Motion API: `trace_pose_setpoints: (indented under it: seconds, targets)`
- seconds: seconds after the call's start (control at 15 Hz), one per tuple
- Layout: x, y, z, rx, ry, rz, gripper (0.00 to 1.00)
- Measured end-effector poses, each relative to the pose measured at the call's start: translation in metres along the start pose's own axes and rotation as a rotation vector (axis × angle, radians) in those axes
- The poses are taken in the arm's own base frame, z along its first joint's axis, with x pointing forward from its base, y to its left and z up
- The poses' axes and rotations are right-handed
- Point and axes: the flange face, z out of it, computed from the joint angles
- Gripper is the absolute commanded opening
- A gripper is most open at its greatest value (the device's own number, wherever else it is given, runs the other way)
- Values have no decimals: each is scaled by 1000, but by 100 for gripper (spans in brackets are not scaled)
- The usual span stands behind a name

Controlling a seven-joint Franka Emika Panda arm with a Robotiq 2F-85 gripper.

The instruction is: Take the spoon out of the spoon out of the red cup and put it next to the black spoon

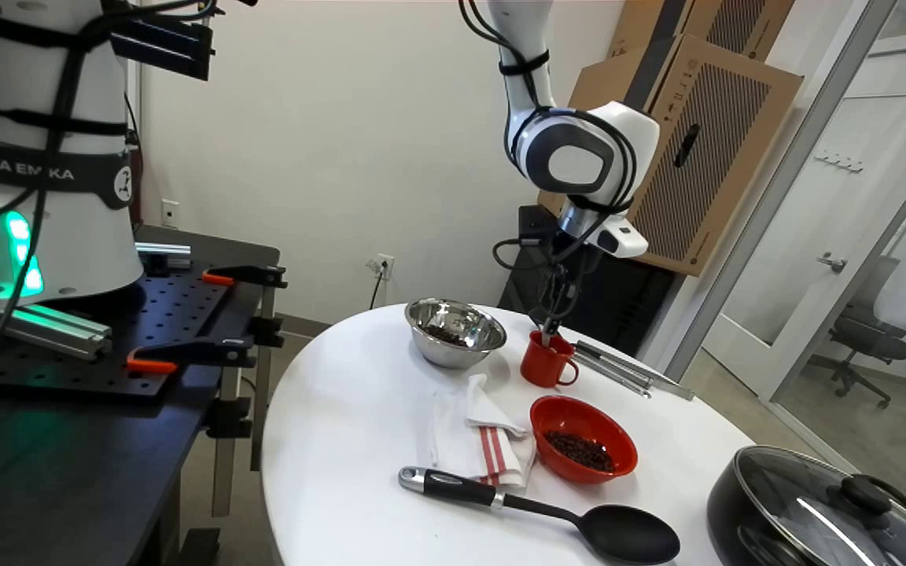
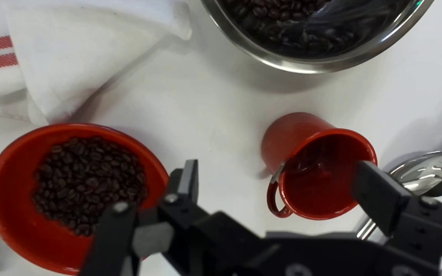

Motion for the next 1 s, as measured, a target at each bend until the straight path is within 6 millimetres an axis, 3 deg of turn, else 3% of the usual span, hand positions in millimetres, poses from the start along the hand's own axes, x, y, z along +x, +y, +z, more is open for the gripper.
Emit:
trace_pose_setpoints:
  seconds: [0.33,0.47,0.67,0.8,1.0]
  targets:
    - [-2,-7,18,11,21,4,96]
    - [-4,-12,25,13,21,6,90]
    - [-4,-19,31,15,24,10,65]
    - [-2,-21,31,18,28,18,59]
    - [2,-20,31,20,34,37,62]
